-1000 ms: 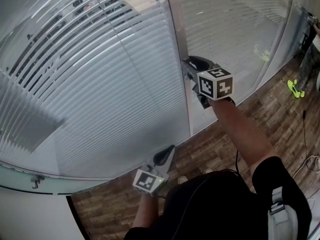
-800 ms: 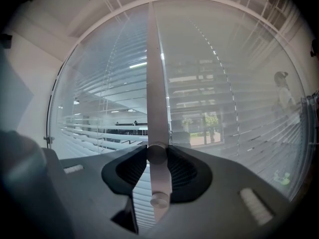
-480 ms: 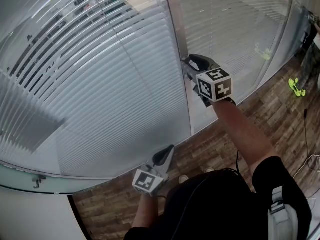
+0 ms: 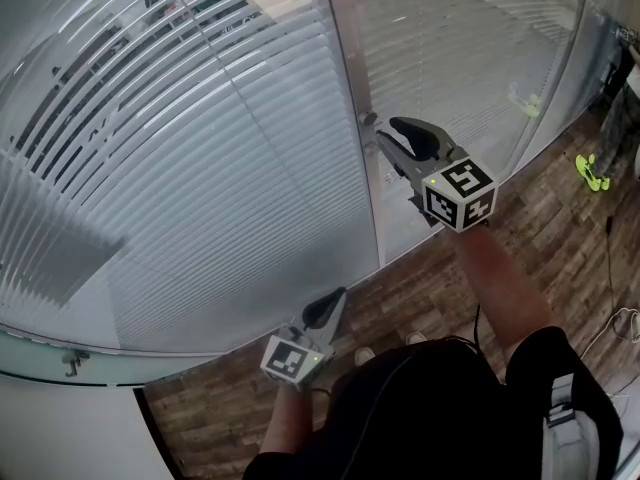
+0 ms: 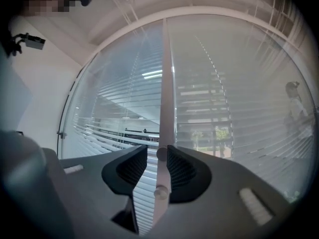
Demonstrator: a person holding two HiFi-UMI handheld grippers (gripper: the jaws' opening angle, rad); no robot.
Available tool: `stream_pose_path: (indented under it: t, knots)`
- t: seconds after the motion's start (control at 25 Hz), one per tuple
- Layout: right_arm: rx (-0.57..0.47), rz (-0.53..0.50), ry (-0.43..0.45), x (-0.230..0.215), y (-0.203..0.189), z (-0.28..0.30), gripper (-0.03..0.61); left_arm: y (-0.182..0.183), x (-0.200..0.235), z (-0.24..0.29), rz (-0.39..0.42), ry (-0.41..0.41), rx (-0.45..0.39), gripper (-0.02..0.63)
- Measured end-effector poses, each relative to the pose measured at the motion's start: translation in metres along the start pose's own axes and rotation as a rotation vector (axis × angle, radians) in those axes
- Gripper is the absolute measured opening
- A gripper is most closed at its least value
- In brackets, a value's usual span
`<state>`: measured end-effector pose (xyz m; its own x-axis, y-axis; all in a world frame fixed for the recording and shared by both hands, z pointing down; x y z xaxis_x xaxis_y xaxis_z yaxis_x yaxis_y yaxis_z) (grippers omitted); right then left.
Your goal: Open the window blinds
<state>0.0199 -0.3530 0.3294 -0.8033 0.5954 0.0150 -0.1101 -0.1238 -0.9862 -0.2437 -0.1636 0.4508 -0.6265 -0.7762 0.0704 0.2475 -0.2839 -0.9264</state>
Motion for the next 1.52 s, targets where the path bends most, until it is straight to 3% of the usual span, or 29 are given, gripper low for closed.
stream_pose_path:
  t: [0.16,0.32,0.48,0.56,0.96,1.52]
  knots:
    - [-0.070,-0.042,0.076,0.006,-0.003,-0.034,0.064,0.003,-0.002,0.006,0.009,-0.010,0.006,0.005]
    - [-0.113,-0.106,0.112,0.010,-0.013,-0.067,0.038,0.008,-0.006,0.013,0.021,-0.014,0.005,0.005]
    - [-0.030,-0.244,0.120,0.012,-0.044,-0.096,0.021,0.012,-0.012,0.022,0.037,-0.024,0.004,0.005]
    - [0.005,-0.265,0.133,0.012,-0.066,-0.111,0.021,0.011,-0.017,0.026,0.037,-0.027,0.003,0.004]
    - [-0.004,-0.123,0.259,0.027,-0.142,-0.153,0.007,0.010,-0.038,0.055,0.047,-0.032,0.005,0.004]
    - [-0.005,-0.077,0.400,-0.010,-0.142,-0.179,0.006,0.031,-0.073,0.088,0.043,0.011,-0.009,0.005]
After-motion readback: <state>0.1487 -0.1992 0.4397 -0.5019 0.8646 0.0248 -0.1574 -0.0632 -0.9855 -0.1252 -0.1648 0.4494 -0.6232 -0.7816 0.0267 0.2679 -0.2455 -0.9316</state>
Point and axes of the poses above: the fingertips, and each gripper's own axes: z forward along the fingers, x to its left, y out of its top, the point moved 10 cm from there along -z, backward along the fingers, and after that the axes turned 14 degrees about x, right-handed, at the moved point
